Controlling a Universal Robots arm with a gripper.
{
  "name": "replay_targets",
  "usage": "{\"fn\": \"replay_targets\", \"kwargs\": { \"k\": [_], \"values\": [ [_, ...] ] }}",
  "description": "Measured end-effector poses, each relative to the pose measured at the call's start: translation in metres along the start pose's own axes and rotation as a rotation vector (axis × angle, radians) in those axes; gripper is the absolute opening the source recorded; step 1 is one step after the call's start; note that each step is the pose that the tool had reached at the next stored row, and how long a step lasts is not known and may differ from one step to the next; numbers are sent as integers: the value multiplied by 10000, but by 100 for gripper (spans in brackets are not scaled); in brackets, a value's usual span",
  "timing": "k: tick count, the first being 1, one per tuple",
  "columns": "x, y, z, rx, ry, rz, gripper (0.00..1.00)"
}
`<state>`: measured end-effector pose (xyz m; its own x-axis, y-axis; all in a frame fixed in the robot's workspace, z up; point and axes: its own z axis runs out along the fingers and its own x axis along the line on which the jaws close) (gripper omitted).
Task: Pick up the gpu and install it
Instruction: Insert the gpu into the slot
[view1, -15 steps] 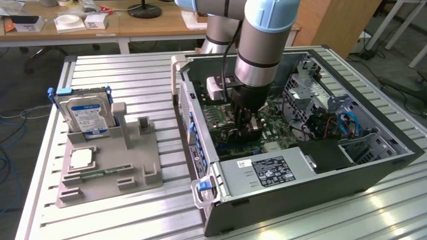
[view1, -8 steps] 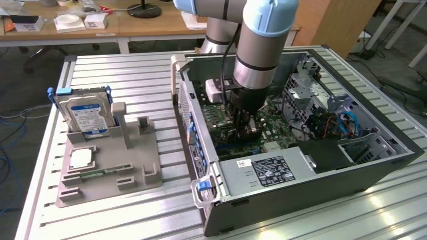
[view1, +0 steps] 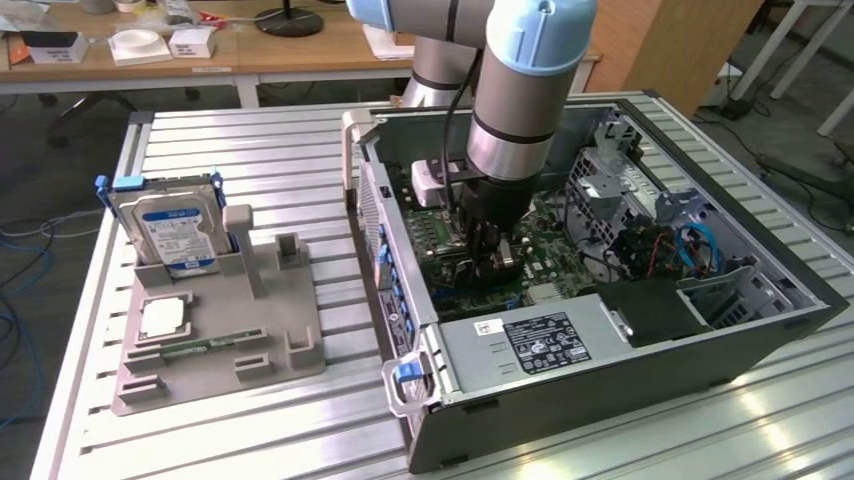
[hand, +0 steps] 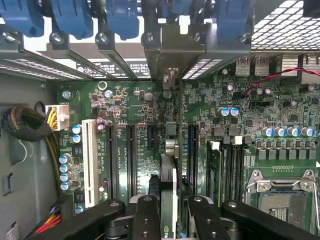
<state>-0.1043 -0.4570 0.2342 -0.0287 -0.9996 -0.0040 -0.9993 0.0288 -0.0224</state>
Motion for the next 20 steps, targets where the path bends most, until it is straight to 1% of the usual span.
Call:
{"fn": "replay_targets", "kwargs": {
  "k": [5, 7, 10, 11, 15, 20],
  "values": [
    [0, 0, -2, 3, -1, -1, 26],
    [-1, 1, -12, 10, -7, 0, 26],
    [0, 1, -41, 9, 1, 2, 27],
    [0, 1, -55, 11, -1, 1, 33],
    [0, -3, -154, 24, -1, -2, 33],
    [-1, -4, -268, 80, -3, -1, 33]
  ]
}}
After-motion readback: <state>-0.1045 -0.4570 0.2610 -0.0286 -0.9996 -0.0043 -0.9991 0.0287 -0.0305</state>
